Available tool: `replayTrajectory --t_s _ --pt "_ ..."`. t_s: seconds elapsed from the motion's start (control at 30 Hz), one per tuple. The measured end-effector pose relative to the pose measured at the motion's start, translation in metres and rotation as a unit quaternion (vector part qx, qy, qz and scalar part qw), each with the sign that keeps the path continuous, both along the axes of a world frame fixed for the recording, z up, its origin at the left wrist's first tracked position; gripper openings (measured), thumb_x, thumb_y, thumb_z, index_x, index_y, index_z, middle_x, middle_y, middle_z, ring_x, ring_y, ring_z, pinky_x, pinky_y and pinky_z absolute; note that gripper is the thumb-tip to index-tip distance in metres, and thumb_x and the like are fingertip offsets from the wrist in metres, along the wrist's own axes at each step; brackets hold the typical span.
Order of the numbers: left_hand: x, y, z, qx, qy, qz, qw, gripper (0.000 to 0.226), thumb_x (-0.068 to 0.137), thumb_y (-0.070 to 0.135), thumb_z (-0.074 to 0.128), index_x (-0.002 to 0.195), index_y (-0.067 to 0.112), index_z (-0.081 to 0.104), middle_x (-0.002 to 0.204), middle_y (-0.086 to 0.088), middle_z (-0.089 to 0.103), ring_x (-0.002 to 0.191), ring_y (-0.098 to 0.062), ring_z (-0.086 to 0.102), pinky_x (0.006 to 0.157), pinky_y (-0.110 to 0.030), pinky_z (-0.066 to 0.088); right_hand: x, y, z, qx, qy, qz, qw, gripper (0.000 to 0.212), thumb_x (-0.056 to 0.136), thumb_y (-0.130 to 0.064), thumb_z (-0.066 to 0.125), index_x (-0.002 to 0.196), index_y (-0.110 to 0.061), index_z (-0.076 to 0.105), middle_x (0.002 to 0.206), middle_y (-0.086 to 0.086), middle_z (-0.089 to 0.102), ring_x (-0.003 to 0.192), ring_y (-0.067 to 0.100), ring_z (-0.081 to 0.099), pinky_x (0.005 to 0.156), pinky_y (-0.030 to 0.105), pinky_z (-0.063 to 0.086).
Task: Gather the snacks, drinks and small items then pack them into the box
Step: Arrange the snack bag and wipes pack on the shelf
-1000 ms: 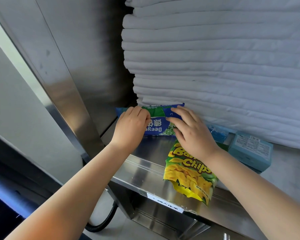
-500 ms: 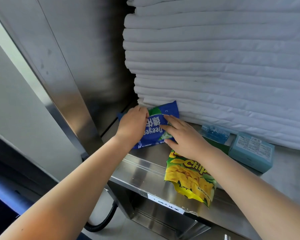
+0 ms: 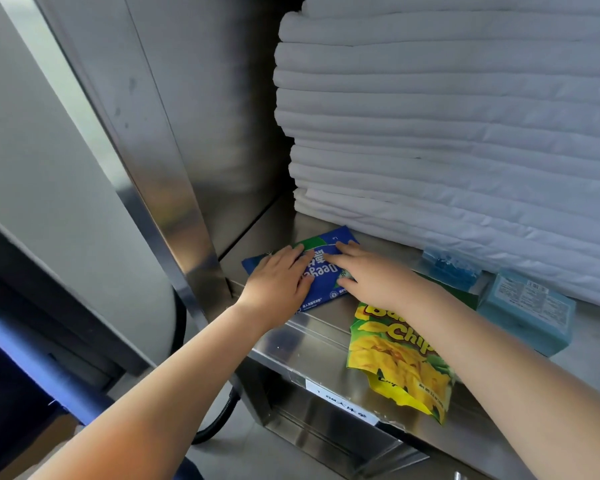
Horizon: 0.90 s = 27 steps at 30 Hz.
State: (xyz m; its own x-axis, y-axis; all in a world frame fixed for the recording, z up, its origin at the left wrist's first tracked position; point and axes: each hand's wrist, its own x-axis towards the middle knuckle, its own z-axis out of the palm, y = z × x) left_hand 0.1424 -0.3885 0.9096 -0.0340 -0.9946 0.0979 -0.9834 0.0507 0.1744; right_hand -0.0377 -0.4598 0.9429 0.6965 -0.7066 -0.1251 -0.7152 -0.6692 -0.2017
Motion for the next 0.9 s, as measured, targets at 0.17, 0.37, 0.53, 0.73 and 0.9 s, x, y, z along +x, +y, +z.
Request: replayTrajectory --t_s 0.17,0.37,0.53,0.73,0.9 --pt "-0.005 0.018 -0.001 -0.015 -0.045 0.066 0.997 0.06 0.098 0.052 0.021 0.15 0.023 0.017 0.154 0.002 0.023 0.139 -0.016 0.02 0.112 -0.033 0.019 0.008 0.014 -0.004 -0.043 -0.018 0.0 0.999 0.049 0.096 -0.033 0.047 0.144 -0.026 0.036 0.151 0.0 0.032 0.133 0.022 0.037 0.101 0.038 0.042" --pt "-0.004 0.031 0.01 -0.026 -0.072 0.024 0.997 0.063 0.093 0.06 0.022 0.146 0.027 0.026 0.147 0.005 0.035 0.126 -0.015 0.032 0.101 -0.032 0.031 0.01 -0.012 -0.001 -0.004 0.04 0.059 0.997 0.053 0.102 -0.028 0.034 0.151 -0.025 0.016 0.159 -0.005 0.007 0.146 0.013 0.008 0.117 0.035 0.019" --pt "0.001 0.043 0.006 -0.006 -0.069 0.006 0.998 0.065 0.092 0.064 0.022 0.148 0.031 0.019 0.149 0.008 0.03 0.13 -0.013 0.026 0.105 -0.032 0.029 0.019 -0.014 0.009 -0.044 0.086 0.071 0.993 0.052 0.102 -0.033 0.033 0.151 -0.024 0.017 0.16 -0.002 0.008 0.146 0.018 0.01 0.116 0.038 0.023" --pt "0.01 0.031 0.004 -0.005 -0.047 0.001 0.999 0.053 0.098 0.042 0.024 0.149 0.029 0.018 0.154 0.005 0.023 0.139 -0.014 0.017 0.113 -0.032 0.016 0.02 0.036 0.015 -0.033 0.036 0.042 0.998 0.074 0.085 -0.063 0.05 0.143 -0.018 0.036 0.148 0.002 0.037 0.13 0.021 0.042 0.099 0.037 0.044" --pt "0.009 0.034 -0.005 -0.005 0.002 0.005 1.0 0.057 0.098 0.037 0.025 0.151 0.024 0.01 0.159 0.001 0.006 0.145 -0.013 -0.003 0.112 -0.026 -0.009 0.018 0.031 0.011 0.002 0.093 0.082 0.992 0.089 0.087 -0.059 0.052 0.152 -0.019 0.008 0.16 0.001 0.003 0.145 0.019 0.012 0.114 0.036 0.026"
